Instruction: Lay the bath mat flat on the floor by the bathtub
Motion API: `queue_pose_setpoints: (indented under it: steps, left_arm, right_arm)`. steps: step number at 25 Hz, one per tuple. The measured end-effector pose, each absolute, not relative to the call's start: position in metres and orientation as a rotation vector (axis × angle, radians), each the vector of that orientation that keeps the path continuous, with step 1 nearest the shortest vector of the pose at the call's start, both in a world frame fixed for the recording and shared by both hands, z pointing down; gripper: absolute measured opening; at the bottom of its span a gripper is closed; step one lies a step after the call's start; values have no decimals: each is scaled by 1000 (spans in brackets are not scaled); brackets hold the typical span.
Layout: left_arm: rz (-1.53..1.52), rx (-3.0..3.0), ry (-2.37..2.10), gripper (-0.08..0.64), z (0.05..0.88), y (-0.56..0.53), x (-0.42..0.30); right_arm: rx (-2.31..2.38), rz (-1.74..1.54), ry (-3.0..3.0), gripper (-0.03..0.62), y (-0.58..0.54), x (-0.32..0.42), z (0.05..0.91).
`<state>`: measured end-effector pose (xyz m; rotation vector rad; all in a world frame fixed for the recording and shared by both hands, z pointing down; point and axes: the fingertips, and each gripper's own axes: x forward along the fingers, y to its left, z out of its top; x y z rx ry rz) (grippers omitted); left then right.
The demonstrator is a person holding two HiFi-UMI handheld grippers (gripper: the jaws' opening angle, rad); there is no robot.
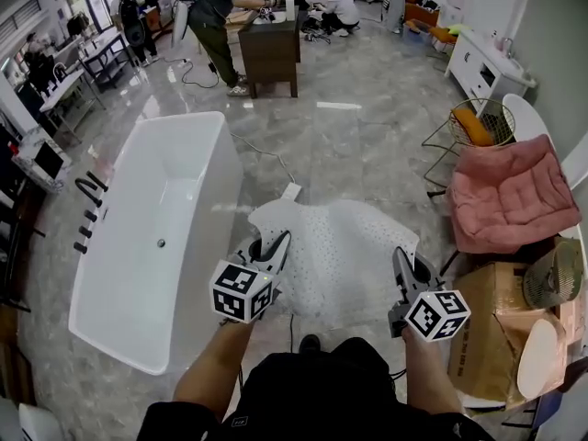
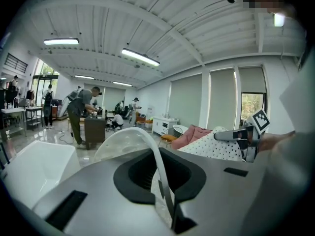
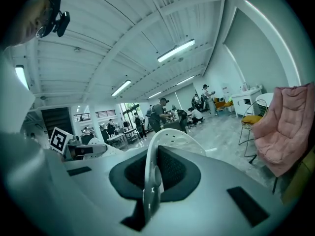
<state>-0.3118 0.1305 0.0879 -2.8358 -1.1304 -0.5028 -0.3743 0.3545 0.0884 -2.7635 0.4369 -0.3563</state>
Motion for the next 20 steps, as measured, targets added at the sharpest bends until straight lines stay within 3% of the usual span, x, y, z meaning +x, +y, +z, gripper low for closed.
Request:
queue_pose_setpoints:
  steps: [11, 20]
  left_arm:
    - [-582, -2893, -992, 21, 101, 135, -193]
    - [-604, -3024, -728, 21, 100, 167, -66]
  right_arm:
    - [-2717, -424, 558, 21, 368, -232, 102]
    - [-2660, -454, 801, 21, 409, -61, 95]
